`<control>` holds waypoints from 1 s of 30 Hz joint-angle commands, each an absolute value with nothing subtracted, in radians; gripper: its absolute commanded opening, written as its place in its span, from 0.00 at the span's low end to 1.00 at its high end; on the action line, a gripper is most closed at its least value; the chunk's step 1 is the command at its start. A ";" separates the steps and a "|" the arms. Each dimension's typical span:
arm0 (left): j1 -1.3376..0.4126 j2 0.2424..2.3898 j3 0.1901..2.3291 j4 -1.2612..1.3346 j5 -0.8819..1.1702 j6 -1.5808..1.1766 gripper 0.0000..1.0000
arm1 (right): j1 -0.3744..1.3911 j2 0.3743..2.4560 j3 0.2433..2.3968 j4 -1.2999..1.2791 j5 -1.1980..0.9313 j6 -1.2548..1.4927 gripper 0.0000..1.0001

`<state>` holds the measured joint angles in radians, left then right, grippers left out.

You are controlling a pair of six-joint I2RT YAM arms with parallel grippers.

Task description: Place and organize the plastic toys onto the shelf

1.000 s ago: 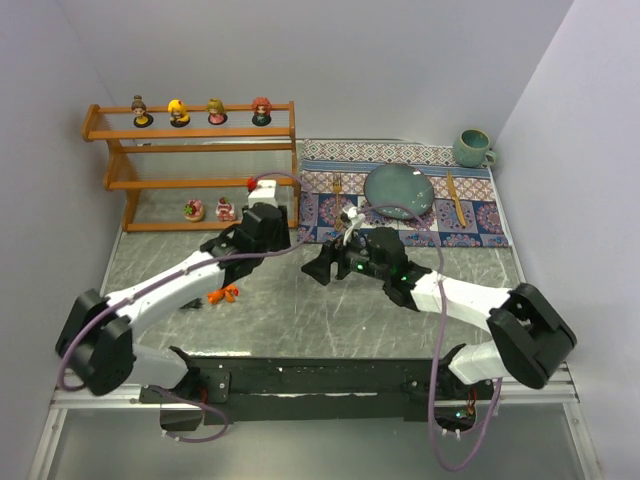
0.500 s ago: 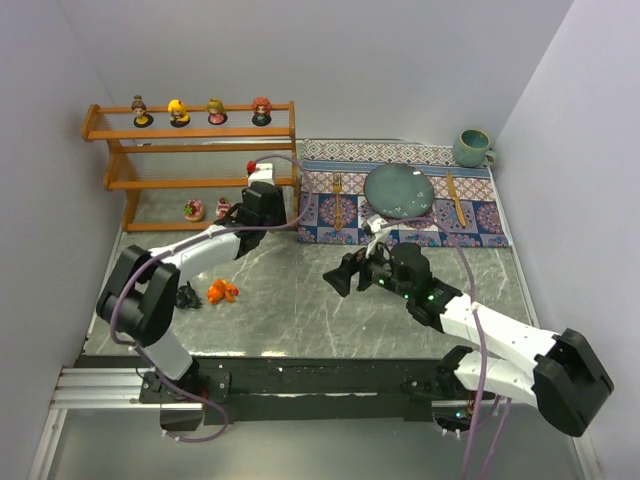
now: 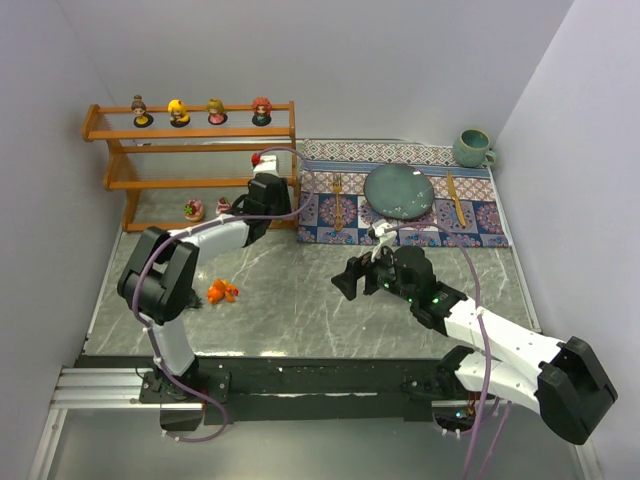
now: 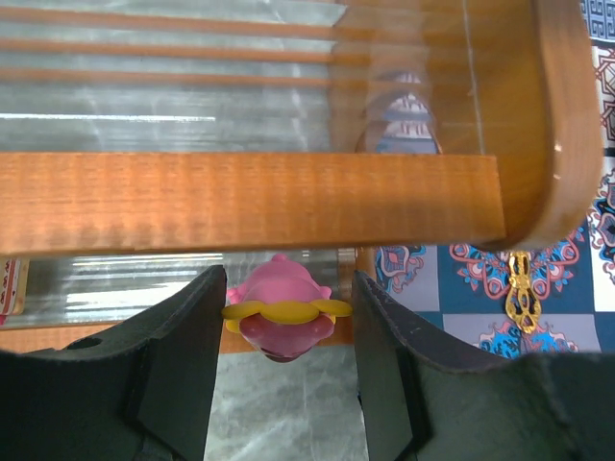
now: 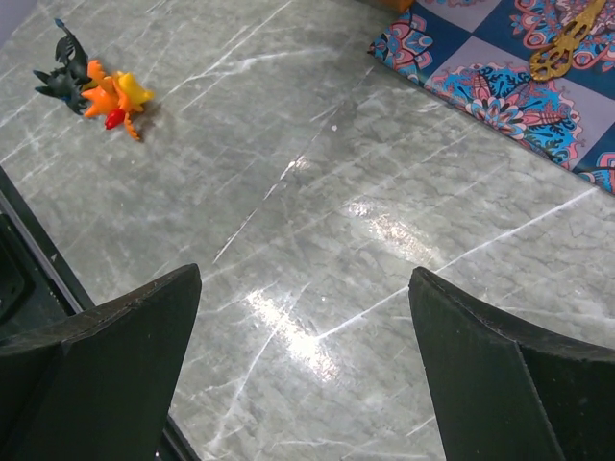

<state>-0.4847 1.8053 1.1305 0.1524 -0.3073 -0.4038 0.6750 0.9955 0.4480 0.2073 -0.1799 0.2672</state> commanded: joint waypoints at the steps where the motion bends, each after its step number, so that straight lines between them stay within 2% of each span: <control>1: -0.474 1.821 1.181 0.196 -0.302 -0.383 0.11 | 0.664 0.983 0.446 0.222 -0.169 0.253 0.96; 27: -0.463 1.905 1.249 0.164 -0.302 -0.394 0.24 | 0.644 0.989 0.425 0.225 -0.192 0.267 0.96; 30: -0.463 1.919 1.264 0.140 -0.288 -0.400 0.31 | 0.646 0.989 0.425 0.225 -0.192 0.267 0.96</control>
<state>-0.4679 1.8919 1.2049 0.1497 -0.3172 -0.4049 0.6518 0.9970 0.4305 0.1986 -0.1879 0.2676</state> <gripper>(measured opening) 0.548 0.961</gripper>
